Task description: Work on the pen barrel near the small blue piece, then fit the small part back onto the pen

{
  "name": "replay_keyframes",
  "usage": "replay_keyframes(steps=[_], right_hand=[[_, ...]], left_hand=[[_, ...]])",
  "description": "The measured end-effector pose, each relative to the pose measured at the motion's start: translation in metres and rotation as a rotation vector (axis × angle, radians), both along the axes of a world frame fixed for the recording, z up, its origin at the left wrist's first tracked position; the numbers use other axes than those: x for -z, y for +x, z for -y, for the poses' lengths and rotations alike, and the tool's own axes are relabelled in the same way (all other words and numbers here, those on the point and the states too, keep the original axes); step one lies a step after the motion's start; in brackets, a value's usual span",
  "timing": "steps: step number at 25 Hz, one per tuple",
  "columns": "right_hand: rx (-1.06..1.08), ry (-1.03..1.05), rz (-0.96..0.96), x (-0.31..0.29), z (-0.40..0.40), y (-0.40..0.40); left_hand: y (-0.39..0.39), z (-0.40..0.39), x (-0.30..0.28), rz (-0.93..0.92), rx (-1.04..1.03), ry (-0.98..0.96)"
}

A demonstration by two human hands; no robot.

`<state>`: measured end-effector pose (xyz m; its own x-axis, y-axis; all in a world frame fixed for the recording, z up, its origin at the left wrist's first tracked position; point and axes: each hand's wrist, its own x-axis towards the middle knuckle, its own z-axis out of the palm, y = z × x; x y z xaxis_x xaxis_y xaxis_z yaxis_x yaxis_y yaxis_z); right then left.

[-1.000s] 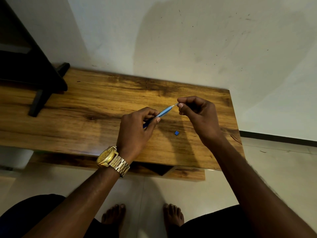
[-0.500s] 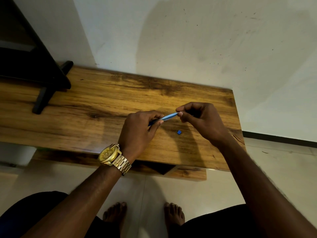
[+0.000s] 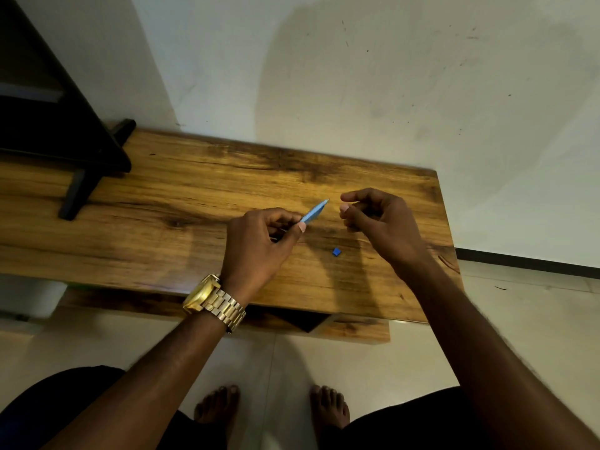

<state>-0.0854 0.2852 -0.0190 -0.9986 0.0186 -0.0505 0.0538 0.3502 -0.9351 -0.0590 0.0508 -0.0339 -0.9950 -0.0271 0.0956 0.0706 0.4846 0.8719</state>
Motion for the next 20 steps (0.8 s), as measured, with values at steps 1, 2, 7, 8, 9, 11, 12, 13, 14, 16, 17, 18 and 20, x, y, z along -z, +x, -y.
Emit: replay_keyframes(steps=[1, 2, 7, 8, 9, 11, 12, 13, 14, 16, 17, 18, 20], right_hand=[[0.041, 0.067, -0.001, 0.001, -0.004, 0.0], [0.075, 0.117, 0.003, 0.001, -0.008, 0.0], [-0.052, 0.493, 0.031, 0.003, -0.011, 0.0], [-0.085, 0.537, 0.035, 0.004, -0.01, 0.0], [-0.104, 0.561, 0.04, 0.005, -0.01, 0.001], [-0.12, 0.58, 0.053, 0.004, -0.011, 0.001], [-0.127, 0.587, 0.06, 0.003, -0.011, 0.0], [-0.132, 0.594, 0.067, 0.002, -0.012, 0.001], [-0.142, 0.601, 0.076, 0.002, -0.012, 0.001], [-0.186, 0.612, 0.095, 0.001, -0.011, 0.002], [-0.207, 0.615, 0.101, 0.001, -0.011, 0.002], [-0.223, 0.618, 0.106, 0.001, -0.01, 0.002], [-0.251, 0.626, 0.121, 0.0, -0.009, 0.003]], left_hand=[[0.0, 0.001, 0.002, -0.005, -0.018, -0.061], [0.001, 0.001, 0.005, 0.001, -0.035, -0.11], [0.004, -0.008, 0.02, 0.148, -0.037, -0.251], [0.004, -0.009, 0.021, 0.167, -0.038, -0.26], [0.004, -0.009, 0.021, 0.169, -0.038, -0.262], [0.005, -0.009, 0.022, 0.145, -0.029, -0.25], [0.006, -0.008, 0.022, 0.137, -0.022, -0.243], [0.006, -0.007, 0.021, 0.133, -0.015, -0.236], [0.005, -0.005, 0.018, 0.126, -0.012, -0.226], [-0.001, 0.004, 0.01, 0.076, -0.05, -0.229], [-0.006, 0.011, 0.006, 0.03, -0.088, -0.268], [-0.01, 0.019, 0.003, -0.008, -0.12, -0.337], [-0.017, 0.031, 0.002, 0.024, -0.137, -0.517]])
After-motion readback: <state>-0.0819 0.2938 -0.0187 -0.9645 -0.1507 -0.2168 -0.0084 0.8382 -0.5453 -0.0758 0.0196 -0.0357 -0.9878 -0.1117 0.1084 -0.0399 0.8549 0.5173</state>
